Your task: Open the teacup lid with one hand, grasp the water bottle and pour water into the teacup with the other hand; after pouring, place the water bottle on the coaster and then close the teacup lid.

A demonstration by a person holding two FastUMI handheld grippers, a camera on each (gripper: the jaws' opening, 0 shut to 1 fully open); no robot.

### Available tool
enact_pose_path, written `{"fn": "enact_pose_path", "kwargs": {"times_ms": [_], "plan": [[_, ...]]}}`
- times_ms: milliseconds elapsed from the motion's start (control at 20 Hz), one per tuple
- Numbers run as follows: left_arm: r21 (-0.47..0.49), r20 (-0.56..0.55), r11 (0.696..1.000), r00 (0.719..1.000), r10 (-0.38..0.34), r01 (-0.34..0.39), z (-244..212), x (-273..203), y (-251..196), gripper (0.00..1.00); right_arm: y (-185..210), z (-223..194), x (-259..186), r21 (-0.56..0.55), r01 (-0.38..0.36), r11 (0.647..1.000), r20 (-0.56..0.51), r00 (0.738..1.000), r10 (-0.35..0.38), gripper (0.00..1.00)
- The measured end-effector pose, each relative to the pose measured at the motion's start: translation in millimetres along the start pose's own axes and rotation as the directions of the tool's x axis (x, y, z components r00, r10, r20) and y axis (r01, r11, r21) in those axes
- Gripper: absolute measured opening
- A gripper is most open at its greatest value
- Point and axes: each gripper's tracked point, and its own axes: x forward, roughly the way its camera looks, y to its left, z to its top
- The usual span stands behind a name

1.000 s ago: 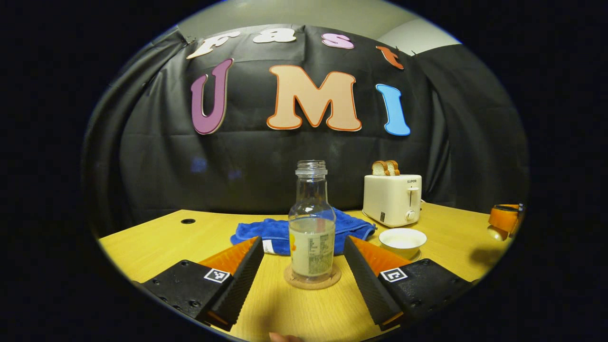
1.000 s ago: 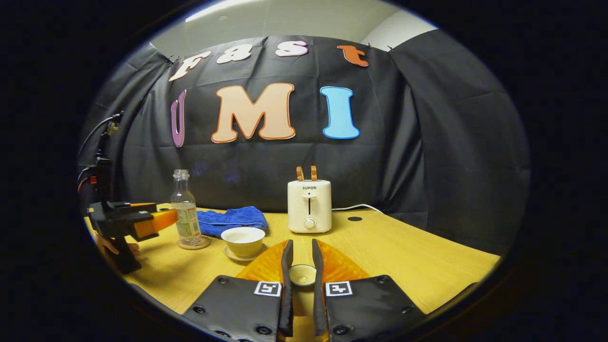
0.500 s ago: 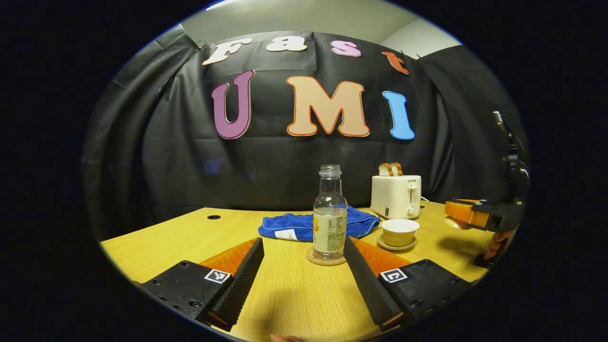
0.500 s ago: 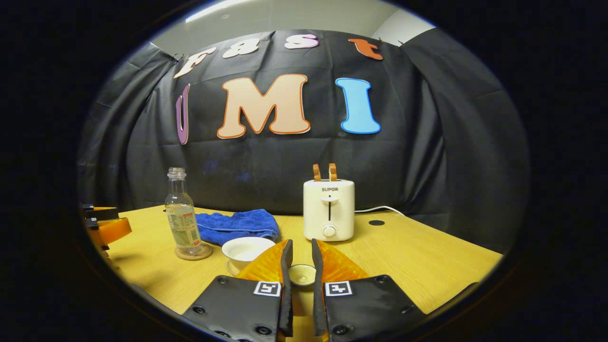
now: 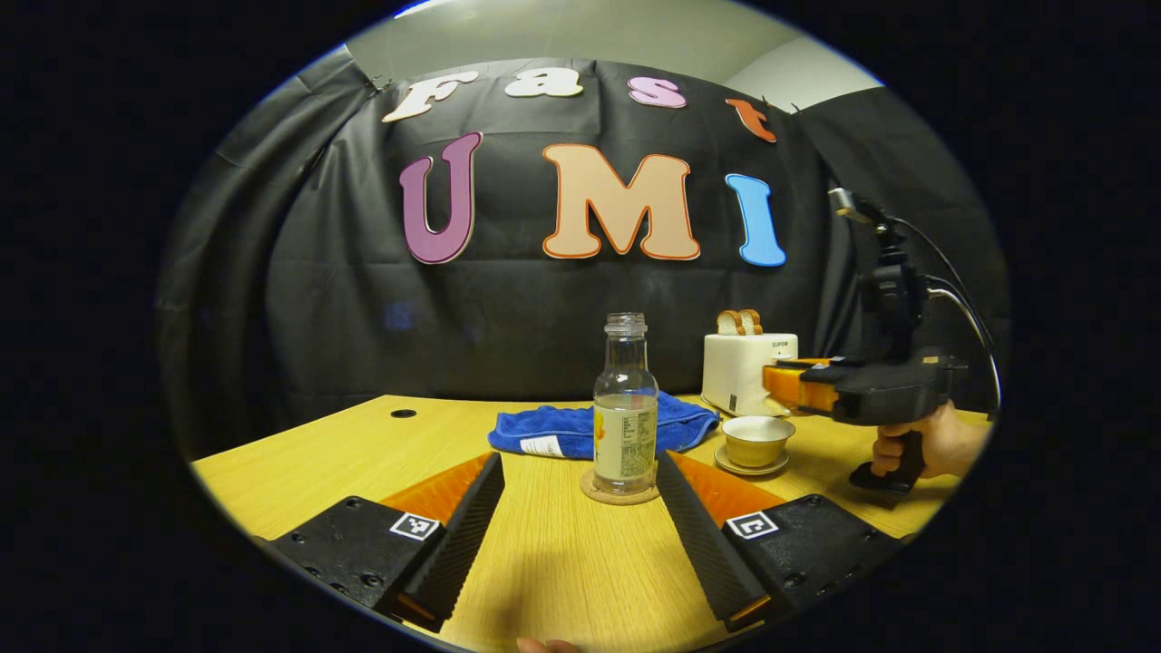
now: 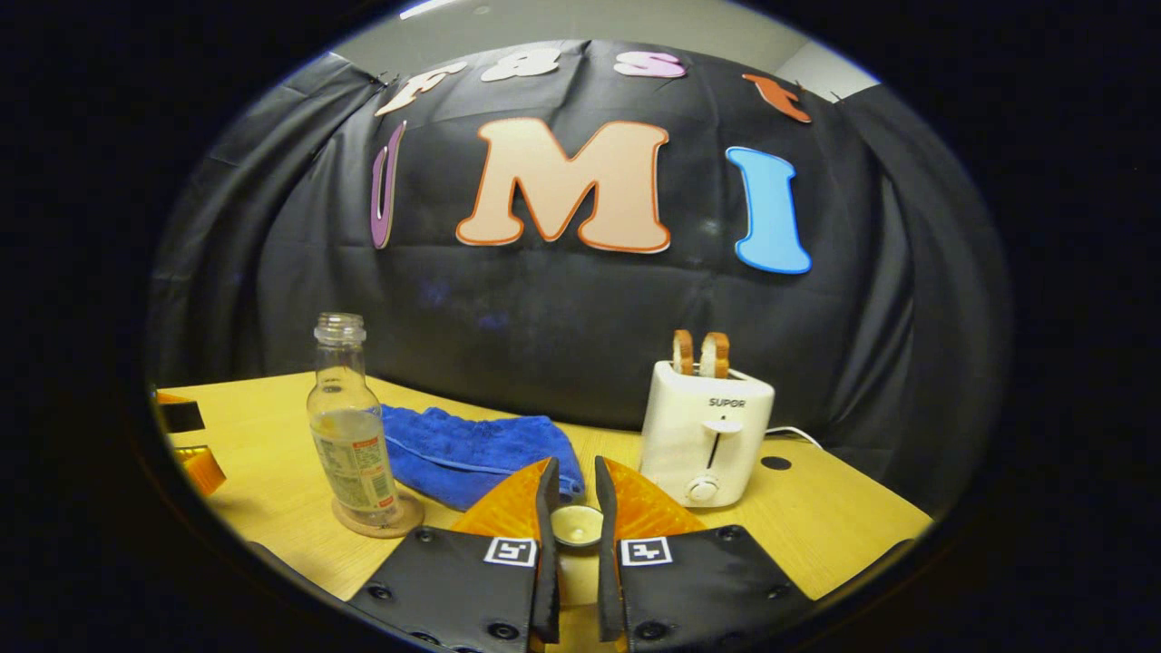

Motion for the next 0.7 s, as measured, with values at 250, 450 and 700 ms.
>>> {"fn": "enact_pose_path", "kwargs": {"times_ms": [250,450,700], "plan": [[0.001,-0.001,1.000,1.000,-0.004,0.004,1,-3,1,0.98,14,-19,14,-0.002,-0.011,1.000,-0.077,0.997,0.011,0.19],[0.003,0.001,1.000,1.000,-0.014,0.014,2,-5,0,0.98,18,-29,20,-0.015,-0.016,1.000,-0.109,0.994,0.014,0.18],[0.003,-0.002,1.000,1.000,-0.014,0.014,3,-7,0,0.98,20,-35,24,-0.011,-0.014,1.000,-0.126,0.992,0.013,0.19]]}}
